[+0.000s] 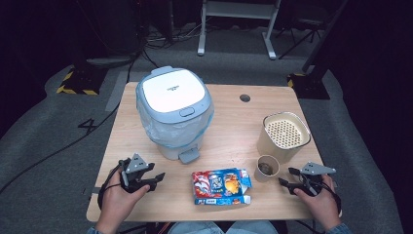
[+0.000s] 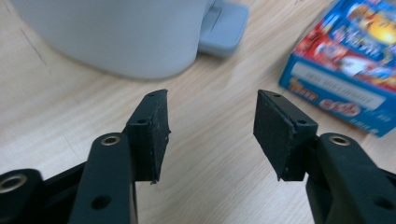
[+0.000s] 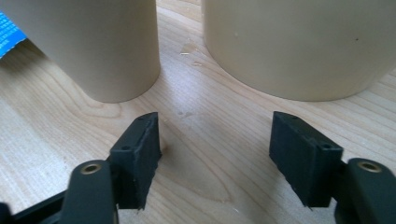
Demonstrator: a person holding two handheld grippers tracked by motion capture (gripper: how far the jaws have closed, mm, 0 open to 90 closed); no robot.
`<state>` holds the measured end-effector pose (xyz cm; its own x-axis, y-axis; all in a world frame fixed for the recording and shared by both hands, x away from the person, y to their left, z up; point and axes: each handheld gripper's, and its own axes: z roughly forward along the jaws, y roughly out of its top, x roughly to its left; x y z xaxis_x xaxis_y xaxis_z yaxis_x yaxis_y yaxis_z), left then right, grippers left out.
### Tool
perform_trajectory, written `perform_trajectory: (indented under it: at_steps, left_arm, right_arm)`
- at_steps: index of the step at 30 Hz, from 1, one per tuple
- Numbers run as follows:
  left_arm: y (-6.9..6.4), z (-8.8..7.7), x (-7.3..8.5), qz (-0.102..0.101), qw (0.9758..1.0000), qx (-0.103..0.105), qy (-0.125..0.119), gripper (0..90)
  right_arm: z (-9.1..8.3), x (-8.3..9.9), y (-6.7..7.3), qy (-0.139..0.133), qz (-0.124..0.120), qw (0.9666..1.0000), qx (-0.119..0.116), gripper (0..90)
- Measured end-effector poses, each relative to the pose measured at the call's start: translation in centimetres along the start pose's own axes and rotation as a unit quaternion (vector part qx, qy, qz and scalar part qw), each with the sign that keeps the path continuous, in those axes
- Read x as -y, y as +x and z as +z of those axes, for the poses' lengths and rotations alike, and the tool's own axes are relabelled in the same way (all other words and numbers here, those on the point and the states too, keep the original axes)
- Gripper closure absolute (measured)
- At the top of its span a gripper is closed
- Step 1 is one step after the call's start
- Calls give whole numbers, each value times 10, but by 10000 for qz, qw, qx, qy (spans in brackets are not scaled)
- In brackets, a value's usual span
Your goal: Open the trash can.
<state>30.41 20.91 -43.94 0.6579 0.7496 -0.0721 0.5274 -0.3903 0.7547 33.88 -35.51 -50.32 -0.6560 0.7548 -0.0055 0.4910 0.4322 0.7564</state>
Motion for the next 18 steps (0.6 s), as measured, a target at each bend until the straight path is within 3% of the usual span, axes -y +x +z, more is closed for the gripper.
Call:
perform_trajectory:
  at_steps: [6,10,13,18]
  left_arm:
    - [-1,-20,-22,236,9994,269,25,466]
    - [2,-32,-35,449,9984,308,-148,491]
    - [0,-39,-45,417,9978,475,-193,505]
    - [-1,-47,-64,608,9947,707,-429,537]
  right_arm:
    - [0,0,0,-9,4,10000,-11,382]
    - [-2,1,1,-33,38,10000,15,419]
    - [-2,1,1,-39,59,10000,21,427]
    - [-3,2,1,-51,64,10000,38,463]
